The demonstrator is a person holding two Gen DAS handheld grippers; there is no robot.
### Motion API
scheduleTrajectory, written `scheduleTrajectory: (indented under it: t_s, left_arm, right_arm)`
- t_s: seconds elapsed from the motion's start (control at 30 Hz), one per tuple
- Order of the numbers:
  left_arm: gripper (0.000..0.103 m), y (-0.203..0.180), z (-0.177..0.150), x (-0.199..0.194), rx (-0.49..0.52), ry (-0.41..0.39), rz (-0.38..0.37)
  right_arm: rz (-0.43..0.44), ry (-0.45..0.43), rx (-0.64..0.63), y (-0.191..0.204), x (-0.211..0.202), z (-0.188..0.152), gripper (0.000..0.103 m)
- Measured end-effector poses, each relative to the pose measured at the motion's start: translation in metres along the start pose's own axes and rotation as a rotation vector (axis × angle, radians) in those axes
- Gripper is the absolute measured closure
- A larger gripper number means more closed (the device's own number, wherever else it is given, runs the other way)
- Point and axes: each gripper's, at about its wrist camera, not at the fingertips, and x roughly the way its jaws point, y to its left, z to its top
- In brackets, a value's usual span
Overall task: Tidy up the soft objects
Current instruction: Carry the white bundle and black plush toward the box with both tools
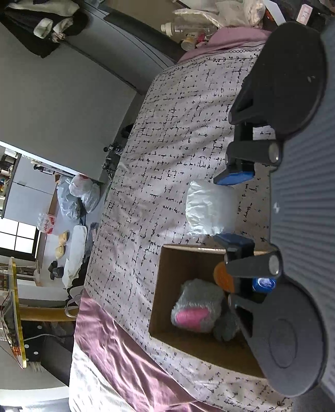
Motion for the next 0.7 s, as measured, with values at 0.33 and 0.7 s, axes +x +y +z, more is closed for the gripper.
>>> scheduleTrajectory:
  t_s: [0.33, 0.7]
  left_arm:
    - [0.064, 0.023, -0.007, -0.026, -0.027, -0.028, -0.021]
    - [0.064, 0.046, -0.010, -0.039, -0.063, -0.039, -0.032]
  right_arm:
    - [-0.004, -0.047, -0.048, 0.022, -0.024, 0.003, 0.081]
    - [0.022, -0.069, -0.101, 0.056, -0.040, 0.004, 0.080]
